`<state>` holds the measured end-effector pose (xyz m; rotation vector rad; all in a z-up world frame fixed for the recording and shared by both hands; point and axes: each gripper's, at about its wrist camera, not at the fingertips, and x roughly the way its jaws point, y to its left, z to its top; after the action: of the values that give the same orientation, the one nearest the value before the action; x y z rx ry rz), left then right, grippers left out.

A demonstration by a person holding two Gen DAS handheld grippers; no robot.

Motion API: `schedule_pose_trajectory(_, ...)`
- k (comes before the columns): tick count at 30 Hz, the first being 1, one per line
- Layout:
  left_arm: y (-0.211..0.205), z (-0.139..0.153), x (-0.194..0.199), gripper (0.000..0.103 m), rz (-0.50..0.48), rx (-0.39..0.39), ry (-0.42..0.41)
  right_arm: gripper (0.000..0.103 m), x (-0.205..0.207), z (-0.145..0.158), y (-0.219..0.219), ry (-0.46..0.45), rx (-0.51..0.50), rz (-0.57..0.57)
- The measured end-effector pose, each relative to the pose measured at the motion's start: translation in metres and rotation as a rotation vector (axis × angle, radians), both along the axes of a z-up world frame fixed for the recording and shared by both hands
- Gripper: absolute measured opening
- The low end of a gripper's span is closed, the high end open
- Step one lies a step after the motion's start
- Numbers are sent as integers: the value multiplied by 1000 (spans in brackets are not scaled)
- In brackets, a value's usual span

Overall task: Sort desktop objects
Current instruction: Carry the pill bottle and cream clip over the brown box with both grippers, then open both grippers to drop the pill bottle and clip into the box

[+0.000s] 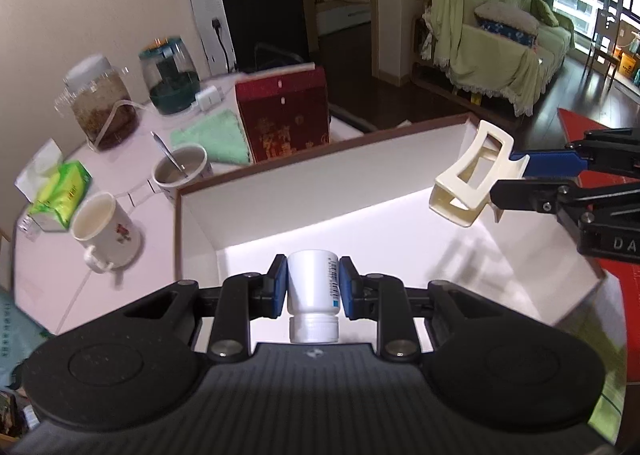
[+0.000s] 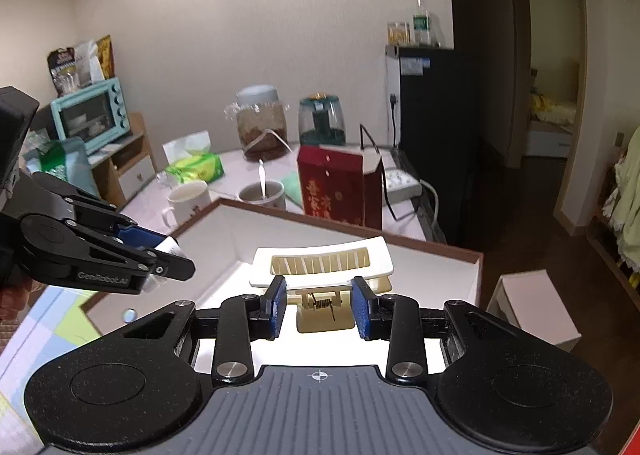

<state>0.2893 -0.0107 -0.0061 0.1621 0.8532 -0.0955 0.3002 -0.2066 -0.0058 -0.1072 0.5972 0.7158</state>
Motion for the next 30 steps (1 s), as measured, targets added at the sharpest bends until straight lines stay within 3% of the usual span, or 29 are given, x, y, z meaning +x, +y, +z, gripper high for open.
schedule_pose_trajectory(8, 9, -45, 58, 22, 29, -11, 105, 34, 43, -32, 22, 97, -73, -44)
schedule_pose_trajectory(17, 17, -80, 107, 22, 68, -32, 178, 34, 82, -64, 43, 229, -136, -169)
schedule_pose_trajectory(26, 17, -98, 133, 22, 80, -34, 217, 34, 109, -74, 47, 365, -125, -263)
schedule_pose_trajectory(30, 16, -102, 139, 23, 82, -39, 223, 34, 116, -70, 46, 369, -100, -306)
